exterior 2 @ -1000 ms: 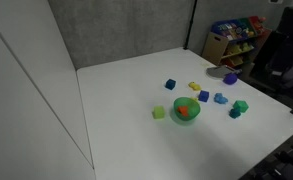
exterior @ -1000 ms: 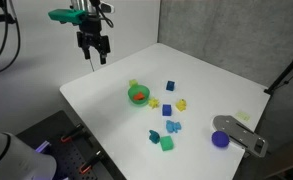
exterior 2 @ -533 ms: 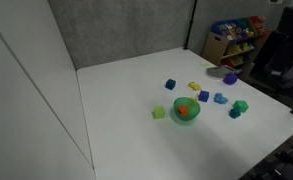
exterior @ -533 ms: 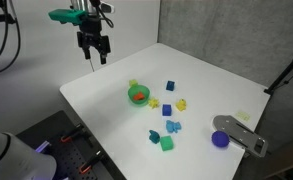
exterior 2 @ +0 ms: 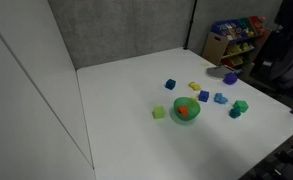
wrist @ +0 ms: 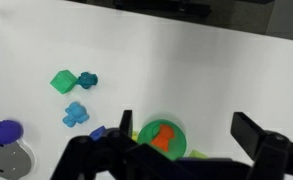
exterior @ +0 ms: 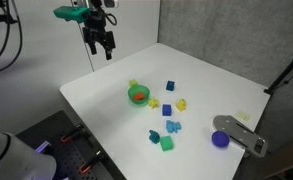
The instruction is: Pick up the orange toy from the green bowl and put it on the table
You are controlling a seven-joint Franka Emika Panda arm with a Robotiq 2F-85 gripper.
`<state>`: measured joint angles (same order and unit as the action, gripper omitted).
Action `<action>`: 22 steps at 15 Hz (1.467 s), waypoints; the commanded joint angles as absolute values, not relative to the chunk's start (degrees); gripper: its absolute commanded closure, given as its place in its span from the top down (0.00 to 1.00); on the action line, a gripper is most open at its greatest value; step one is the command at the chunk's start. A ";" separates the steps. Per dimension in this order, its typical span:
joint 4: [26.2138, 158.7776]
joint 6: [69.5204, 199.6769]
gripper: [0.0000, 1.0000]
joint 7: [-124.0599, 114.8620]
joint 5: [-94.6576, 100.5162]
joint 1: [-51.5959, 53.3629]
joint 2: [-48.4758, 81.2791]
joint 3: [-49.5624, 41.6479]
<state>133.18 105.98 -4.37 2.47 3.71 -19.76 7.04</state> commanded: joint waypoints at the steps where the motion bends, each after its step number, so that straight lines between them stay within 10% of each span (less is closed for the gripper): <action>1: 130.17 108.94 1.00 -6.46 1.37 3.57 -16.30 6.29; 22: 111.11 136.21 1.00 -18.78 6.16 7.09 24.63 1.43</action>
<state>116.71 135.34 -15.00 3.34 4.81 18.53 3.46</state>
